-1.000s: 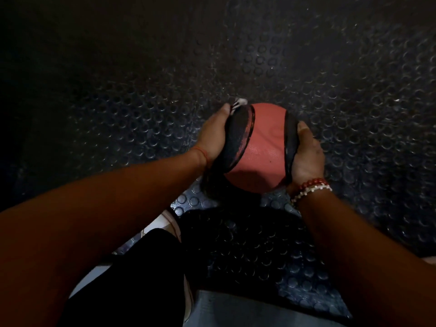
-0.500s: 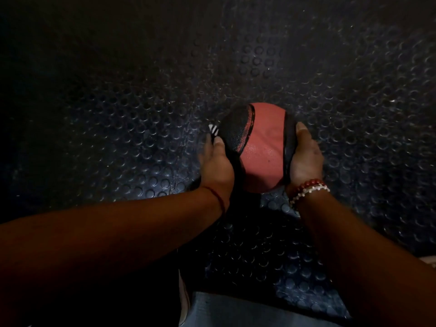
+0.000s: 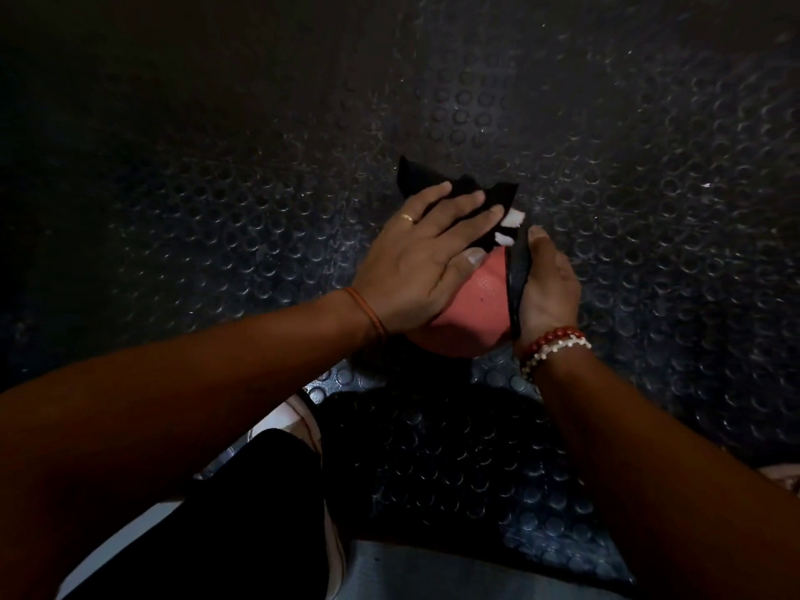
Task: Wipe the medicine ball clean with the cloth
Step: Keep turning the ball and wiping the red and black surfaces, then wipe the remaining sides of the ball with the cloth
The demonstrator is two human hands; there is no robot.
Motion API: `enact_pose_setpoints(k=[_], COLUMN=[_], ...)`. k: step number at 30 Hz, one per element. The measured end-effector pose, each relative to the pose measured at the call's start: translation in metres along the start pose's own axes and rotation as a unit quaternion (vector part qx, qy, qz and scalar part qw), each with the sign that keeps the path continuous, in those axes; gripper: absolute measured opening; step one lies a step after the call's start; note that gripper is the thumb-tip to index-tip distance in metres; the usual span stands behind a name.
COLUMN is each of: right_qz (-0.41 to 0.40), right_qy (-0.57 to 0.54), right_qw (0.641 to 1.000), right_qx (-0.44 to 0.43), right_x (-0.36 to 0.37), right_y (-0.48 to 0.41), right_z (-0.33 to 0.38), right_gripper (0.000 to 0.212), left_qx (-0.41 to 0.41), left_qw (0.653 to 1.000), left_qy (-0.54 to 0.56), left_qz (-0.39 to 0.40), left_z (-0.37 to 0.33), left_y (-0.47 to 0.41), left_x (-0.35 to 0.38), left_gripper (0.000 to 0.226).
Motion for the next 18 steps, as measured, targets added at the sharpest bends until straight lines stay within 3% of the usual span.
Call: enact_pose_setpoints(k=[4, 8, 11, 13, 15, 17, 18], right_qz=[0.020, 0.020, 0.010, 0.006, -0.010, -0.035, -0.038], right_qy=[-0.048, -0.207, -0.216, -0.205, -0.175, -0.163, -0.164], right_qw=[0.998, 0.971, 0.964, 0.966, 0.974, 0.975, 0.974], right_qx=[0.022, 0.120, 0.154, 0.157, 0.146, 0.144, 0.152], right_x=[0.003, -0.001, -0.003, -0.002, -0.003, -0.006, -0.007], right_y=[-0.002, -0.006, -0.002, -0.002, -0.003, -0.001, -0.001], right_z=[0.000, -0.016, -0.020, -0.017, -0.014, -0.012, -0.013], right_gripper=[0.044, 0.028, 0.029, 0.028, 0.025, 0.025, 0.026], left_qx=[0.085, 0.165, 0.174, 0.099, -0.069, -0.213, -0.245], left_qw=[0.995, 0.981, 0.980, 0.994, 0.997, 0.970, 0.956], left_qy=[0.013, 0.010, 0.031, 0.027, 0.044, 0.119, 0.162], left_qz=[0.045, 0.103, 0.090, 0.048, 0.009, -0.001, -0.005], left_z=[-0.011, -0.024, -0.020, -0.007, 0.016, 0.031, 0.033], left_y=[-0.007, -0.009, -0.012, -0.012, -0.003, 0.015, 0.022], left_x=[0.002, 0.004, 0.002, 0.000, -0.002, 0.004, 0.009], left_gripper=[0.042, 0.048, 0.051, 0.063, 0.083, 0.084, 0.077])
Point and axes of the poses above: each hand's wrist, its own y-axis away from the middle knuckle, its own x-axis out of the palm, z = x × y, the point moved 7 cm from there along -y, towards the middle knuckle, and after that the axes turned 3 degrees about -y, right-handed, at the moved point
